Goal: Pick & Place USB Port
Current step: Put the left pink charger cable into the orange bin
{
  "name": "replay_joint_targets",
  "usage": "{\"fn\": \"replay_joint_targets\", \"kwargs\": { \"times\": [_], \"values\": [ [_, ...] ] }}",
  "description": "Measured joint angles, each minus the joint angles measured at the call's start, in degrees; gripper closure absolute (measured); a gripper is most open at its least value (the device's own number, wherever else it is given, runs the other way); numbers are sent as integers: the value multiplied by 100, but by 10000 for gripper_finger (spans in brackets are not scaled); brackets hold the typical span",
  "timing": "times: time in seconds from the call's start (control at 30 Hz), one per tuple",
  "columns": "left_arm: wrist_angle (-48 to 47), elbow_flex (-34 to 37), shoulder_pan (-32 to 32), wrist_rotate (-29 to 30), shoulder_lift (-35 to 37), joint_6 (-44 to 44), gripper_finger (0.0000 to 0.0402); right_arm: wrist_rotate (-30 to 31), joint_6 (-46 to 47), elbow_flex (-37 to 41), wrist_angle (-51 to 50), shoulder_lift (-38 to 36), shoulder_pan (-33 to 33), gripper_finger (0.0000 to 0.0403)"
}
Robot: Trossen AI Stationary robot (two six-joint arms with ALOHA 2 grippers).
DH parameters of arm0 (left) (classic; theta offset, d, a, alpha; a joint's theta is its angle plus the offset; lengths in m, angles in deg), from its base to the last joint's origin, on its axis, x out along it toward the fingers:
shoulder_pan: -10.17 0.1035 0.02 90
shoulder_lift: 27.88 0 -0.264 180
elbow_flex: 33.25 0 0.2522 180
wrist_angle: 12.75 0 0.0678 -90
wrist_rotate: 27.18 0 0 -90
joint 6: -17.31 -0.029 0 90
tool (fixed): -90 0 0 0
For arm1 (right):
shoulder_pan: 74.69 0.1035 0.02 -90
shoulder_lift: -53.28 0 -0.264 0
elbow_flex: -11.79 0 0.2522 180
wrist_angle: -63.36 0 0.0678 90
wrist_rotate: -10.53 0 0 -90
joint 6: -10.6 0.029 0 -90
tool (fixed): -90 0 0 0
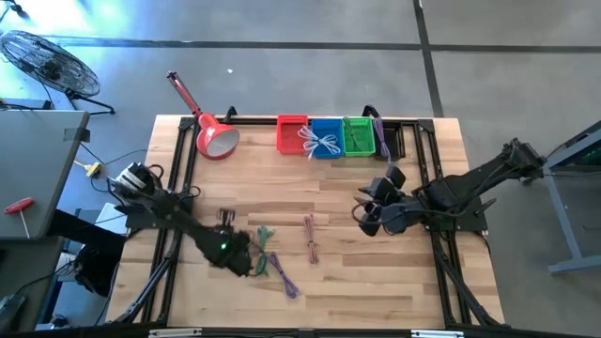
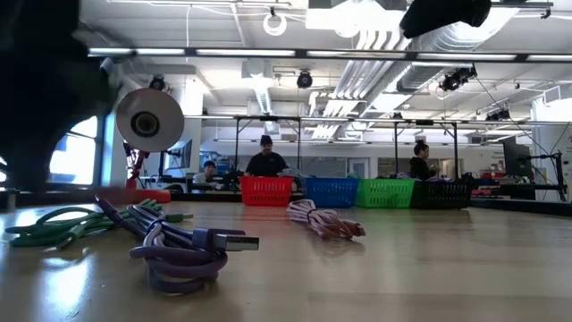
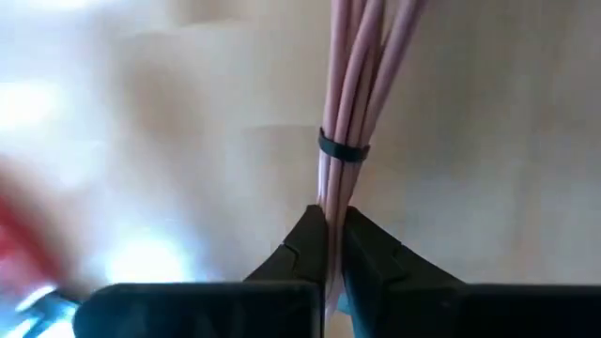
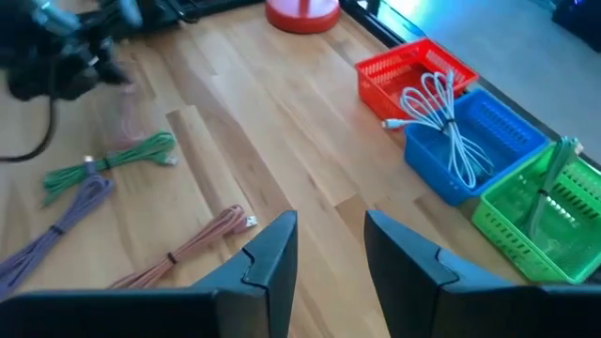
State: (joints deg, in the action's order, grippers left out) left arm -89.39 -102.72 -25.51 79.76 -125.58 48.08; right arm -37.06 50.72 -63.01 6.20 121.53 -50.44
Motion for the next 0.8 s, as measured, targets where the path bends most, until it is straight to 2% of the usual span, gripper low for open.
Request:
{"fn": "replay_joint_targets", "kwargs": {
  "times": [0.2, 0.3, 0.47, 0.53, 0.6, 0.67, 0.73, 0.8],
  "values": [
    [-1710, -1308, 411, 1582, 27, 546, 392, 387, -1, 0, 64, 0, 355, 286],
    [-2406, -1965, 684, 2629, 184, 692, 392, 567, -1, 0, 66, 0, 455, 286],
    [-2586, -2833, 1527, 4218, 883, 574, 392, 651, -2, 0, 67, 0, 482, 286],
    [-2316, -3085, 2019, 4488, 1240, 202, 392, 649, -1, 0, 57, 0, 480, 286],
    [-1810, -3233, 2551, 4305, 1589, -267, 393, 644, -3, 0, 12, 0, 482, 286],
    [-862, -3257, 3184, 3777, 1973, -915, 393, 641, -1, 0, -22, 0, 480, 286],
    [407, -3162, 3876, 2863, 2278, -1805, 393, 636, -3, 0, -59, 0, 480, 286],
    [1611, -3018, 4624, 1533, 2485, -2290, 393, 659, -3, 0, -56, 0, 480, 286]
  ]
}}
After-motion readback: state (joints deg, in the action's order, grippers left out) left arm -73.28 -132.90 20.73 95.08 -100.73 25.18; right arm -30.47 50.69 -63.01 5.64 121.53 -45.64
